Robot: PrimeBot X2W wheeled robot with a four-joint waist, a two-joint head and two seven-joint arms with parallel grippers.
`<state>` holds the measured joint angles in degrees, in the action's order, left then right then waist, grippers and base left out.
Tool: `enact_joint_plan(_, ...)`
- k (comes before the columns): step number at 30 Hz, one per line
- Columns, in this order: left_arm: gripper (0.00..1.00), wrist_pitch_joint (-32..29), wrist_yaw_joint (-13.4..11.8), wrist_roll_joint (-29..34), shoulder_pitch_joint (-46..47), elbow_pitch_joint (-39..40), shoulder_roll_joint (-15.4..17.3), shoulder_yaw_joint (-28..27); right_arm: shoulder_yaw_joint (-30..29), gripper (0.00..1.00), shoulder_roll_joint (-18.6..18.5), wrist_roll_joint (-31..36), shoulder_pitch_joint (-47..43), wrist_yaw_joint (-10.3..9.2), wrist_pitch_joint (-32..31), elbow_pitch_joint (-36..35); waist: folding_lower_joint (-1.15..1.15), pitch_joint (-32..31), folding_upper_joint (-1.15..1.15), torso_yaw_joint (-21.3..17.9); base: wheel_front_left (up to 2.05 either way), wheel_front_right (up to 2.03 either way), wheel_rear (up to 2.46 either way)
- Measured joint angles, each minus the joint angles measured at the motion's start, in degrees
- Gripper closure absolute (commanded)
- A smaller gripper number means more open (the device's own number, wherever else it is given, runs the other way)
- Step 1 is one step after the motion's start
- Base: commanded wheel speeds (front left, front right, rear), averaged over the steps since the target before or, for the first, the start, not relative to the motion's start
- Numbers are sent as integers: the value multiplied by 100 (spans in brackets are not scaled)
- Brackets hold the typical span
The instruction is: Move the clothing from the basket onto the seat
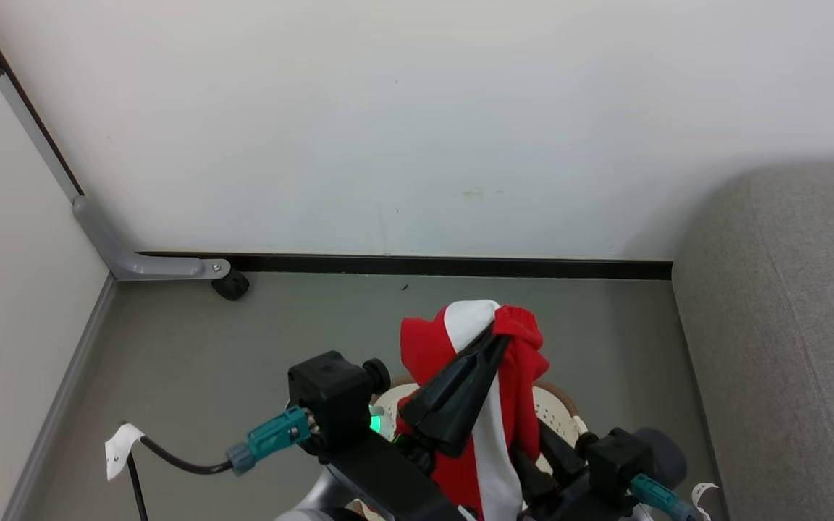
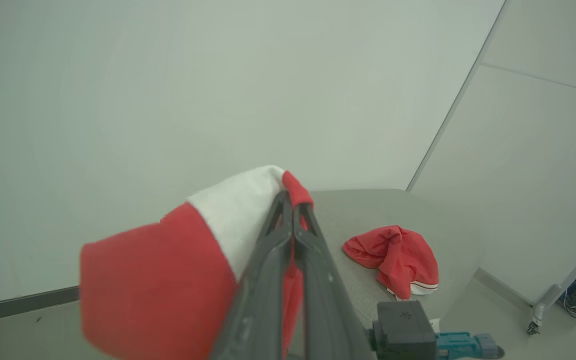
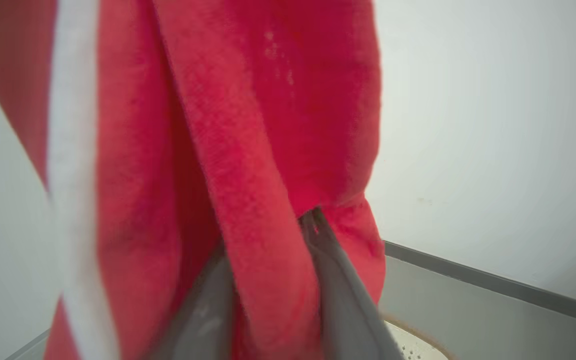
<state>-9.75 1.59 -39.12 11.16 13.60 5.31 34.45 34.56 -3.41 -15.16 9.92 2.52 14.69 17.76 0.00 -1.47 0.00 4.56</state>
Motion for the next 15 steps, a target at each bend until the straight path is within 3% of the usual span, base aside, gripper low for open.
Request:
enact_joint_plan(9,100,-125,-118,-5,-12,-91,114,-192,-90,100,0,-59,-75,60,0,-26,0,45,0,-27,0,0,0)
enact_joint_plan(10,90,-125,-118,-5,-12,-91,114,-192,-90,100,0,-59,-75,60,0,-26,0,45,0,-27,0,0,0)
enact_joint_plan(12,58,-126,-169,-4,-53,-145,143,-252,-164,100,1,-88,-99,60,0,-66,0,57,0,-42,0,0,0)
enact_joint_plan(15,52,-127,-209,-4,-164,-225,190,-270,-298,100,1,-156,-105,59,0,-111,0,75,0,-74,0,0,0)
